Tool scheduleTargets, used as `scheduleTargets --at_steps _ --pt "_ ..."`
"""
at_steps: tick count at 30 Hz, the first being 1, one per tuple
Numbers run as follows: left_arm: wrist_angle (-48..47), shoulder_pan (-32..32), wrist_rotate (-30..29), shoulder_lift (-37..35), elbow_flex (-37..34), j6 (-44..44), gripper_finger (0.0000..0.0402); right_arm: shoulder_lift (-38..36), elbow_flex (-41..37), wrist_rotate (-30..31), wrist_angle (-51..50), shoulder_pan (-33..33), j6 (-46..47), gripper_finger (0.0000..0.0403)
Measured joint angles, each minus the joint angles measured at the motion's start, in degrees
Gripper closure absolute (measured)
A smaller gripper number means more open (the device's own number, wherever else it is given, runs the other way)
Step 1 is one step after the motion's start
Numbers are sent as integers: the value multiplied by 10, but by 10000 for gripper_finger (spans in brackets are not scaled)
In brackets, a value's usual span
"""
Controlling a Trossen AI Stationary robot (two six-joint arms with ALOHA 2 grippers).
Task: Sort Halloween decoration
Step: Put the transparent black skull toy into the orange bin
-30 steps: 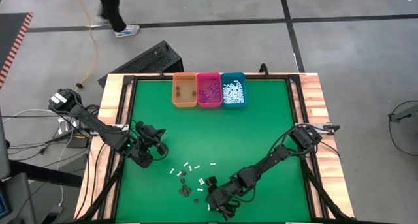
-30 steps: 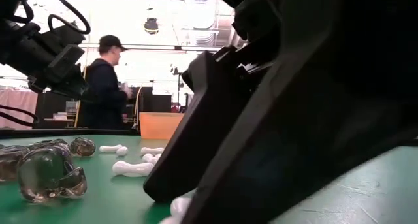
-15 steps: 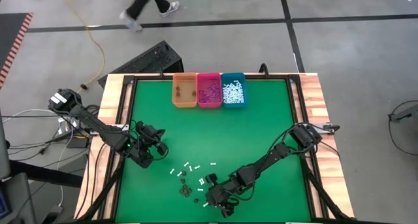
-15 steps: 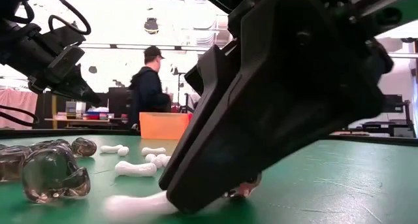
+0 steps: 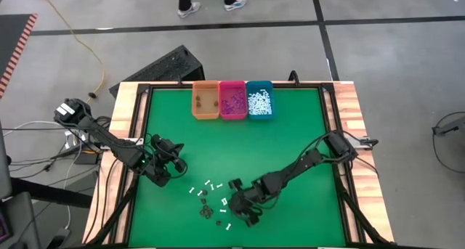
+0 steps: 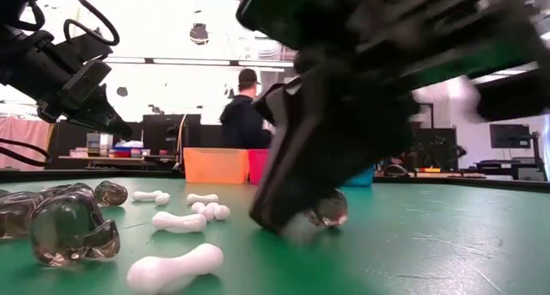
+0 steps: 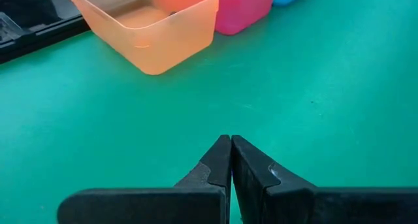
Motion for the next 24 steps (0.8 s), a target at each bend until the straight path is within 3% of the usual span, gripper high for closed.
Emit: scheduleTargets --at_steps 10,15,20,24 --pt "0 0 -7 0 0 0 402 -41 0 8 1 -70 -57 327" --pt "-2 0 -2 0 0 2 401 -91 1 -6 -63 -98 -36 326" --pt "-2 0 5 0 0 5 401 -173 -16 -4 -156 -67 -1 332" --pt "1 0 2 0 0 3 402 -278 -129 72 -79 -21 60 350"
